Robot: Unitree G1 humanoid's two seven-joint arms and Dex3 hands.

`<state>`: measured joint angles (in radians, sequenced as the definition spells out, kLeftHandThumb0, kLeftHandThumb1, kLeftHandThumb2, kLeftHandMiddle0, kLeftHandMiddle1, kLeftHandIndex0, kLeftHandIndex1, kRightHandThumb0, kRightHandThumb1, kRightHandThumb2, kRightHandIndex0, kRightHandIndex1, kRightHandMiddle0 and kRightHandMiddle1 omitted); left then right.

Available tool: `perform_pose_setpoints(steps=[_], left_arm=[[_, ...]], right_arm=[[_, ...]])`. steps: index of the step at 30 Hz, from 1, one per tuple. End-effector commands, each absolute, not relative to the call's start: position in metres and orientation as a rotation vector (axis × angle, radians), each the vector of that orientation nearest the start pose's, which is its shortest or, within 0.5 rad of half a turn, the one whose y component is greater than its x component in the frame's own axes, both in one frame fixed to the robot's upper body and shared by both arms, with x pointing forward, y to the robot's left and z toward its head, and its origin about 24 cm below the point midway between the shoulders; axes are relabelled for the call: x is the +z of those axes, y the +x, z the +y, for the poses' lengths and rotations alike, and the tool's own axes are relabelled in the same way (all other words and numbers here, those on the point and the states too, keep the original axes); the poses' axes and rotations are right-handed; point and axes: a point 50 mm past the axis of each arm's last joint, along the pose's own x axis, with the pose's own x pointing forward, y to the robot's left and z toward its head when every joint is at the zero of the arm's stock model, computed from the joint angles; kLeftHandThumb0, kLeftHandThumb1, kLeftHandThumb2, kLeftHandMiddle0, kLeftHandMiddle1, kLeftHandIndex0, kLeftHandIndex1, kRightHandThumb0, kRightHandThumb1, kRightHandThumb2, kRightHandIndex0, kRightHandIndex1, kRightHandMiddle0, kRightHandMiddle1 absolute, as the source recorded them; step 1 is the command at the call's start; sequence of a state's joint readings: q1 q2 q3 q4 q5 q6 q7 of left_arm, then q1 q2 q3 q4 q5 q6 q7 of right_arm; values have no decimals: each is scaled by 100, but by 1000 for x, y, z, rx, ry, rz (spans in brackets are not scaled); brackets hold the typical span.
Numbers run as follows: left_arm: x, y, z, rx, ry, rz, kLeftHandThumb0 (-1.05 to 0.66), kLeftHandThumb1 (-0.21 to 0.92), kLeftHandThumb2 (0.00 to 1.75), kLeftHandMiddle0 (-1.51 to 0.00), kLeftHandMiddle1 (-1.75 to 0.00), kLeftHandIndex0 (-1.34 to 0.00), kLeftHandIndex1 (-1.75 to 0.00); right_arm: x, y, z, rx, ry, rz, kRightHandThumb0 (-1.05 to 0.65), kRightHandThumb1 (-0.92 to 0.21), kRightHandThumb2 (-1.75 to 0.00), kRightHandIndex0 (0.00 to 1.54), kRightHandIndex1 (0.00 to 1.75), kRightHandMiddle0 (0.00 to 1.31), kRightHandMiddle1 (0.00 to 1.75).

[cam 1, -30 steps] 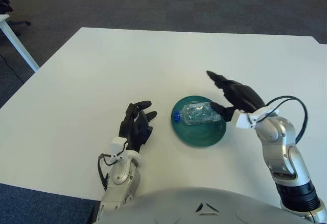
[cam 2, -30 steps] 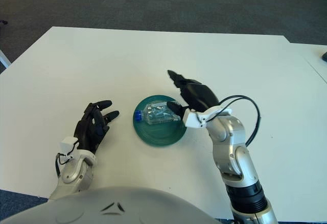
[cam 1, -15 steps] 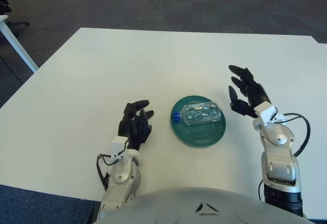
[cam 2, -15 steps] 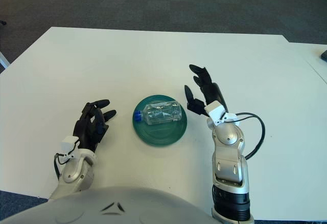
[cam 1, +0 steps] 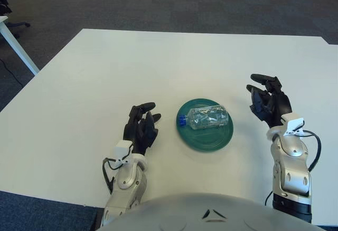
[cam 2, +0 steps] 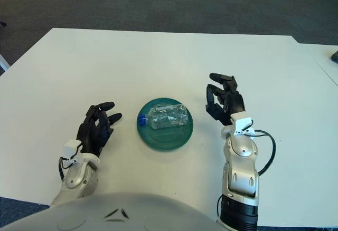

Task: Put the bottle into the plate.

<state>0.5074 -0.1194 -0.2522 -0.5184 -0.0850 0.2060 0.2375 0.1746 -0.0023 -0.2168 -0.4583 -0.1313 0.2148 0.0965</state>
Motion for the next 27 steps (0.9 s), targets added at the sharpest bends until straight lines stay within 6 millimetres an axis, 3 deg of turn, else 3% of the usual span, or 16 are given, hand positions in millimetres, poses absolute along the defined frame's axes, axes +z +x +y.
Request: perform_pose_setpoints(steps=[1,7,15,27], left_arm=[[58,164,111,195,-314,157,-69,92,63,-41,-104,-21,-133],[56,165,116,212,-305,161,-68,92,63,-41,-103,-21,-133],[49,166,128,201,-285,133,-66,92,64,-45,-103,-25,-131],[35,169,138,179,-294,105,-61,92,69,-48,-101,-24,-128]], right_arm=[[86,203,-211,-218,-171,-51,-63,-90,-68,42,75,13,118],[80,197,-206,-236,-133,-46,-66,-92,-68,46,79,16,118],[69,191,-199,-231,-97,-47,-58,-80,-81,53,89,24,117],[44,188,-198,-300,-43,32,-55,-78,-82,49,86,12,116]])
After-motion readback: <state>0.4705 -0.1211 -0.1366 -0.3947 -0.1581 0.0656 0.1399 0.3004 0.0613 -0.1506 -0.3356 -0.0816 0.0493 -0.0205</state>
